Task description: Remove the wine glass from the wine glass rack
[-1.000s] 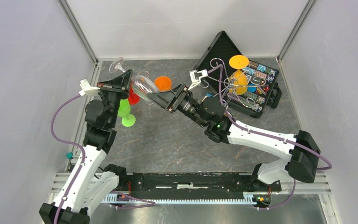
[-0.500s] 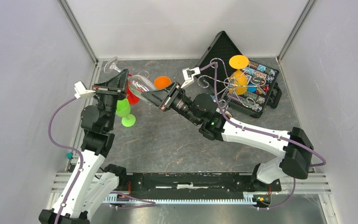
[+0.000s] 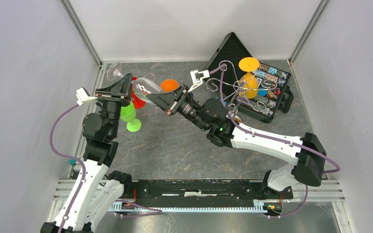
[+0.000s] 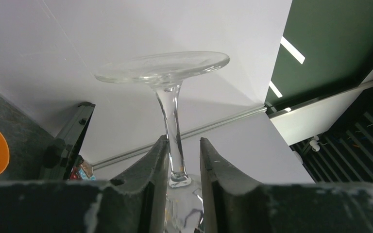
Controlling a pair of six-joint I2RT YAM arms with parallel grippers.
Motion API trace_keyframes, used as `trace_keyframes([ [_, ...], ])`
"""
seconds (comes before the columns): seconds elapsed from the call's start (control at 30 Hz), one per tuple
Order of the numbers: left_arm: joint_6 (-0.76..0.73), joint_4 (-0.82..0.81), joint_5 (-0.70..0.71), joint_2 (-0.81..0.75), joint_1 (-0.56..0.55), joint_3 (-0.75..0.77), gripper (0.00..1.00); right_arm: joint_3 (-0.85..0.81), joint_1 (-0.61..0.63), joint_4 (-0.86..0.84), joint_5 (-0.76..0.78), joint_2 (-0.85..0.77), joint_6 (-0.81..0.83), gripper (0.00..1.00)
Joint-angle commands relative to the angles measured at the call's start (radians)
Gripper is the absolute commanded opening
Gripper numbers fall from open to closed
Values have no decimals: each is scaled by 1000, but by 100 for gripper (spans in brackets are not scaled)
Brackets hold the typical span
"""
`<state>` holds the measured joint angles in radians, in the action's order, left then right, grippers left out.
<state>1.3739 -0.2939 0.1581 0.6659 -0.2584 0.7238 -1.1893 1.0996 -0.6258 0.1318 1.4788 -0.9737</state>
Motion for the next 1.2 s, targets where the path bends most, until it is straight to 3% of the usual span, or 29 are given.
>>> trace_keyframes([
  [0.0, -26, -9, -24, -35, -3, 13, 39, -50, -4, -72, 44, -2, 83, 0],
  [0.4, -73, 104, -66, -36, -3, 44, 88, -34, 5, -156, 80, -17, 203, 0],
  [0.5, -105, 169, -72, -47, -2, 52, 97, -33, 6, -137, 103, -29, 254, 0],
  [0.87, -489, 469, 14, -169, -2, 169, 100, -26, 6, 245, 122, -147, 624, 0],
  [1.0, -634, 547, 65, -198, -2, 236, 100, 12, 6, 357, 54, -227, 754, 0],
  [1.17, -739, 590, 115, -209, -2, 290, 100, -54, 6, 634, -79, -273, 918, 0],
])
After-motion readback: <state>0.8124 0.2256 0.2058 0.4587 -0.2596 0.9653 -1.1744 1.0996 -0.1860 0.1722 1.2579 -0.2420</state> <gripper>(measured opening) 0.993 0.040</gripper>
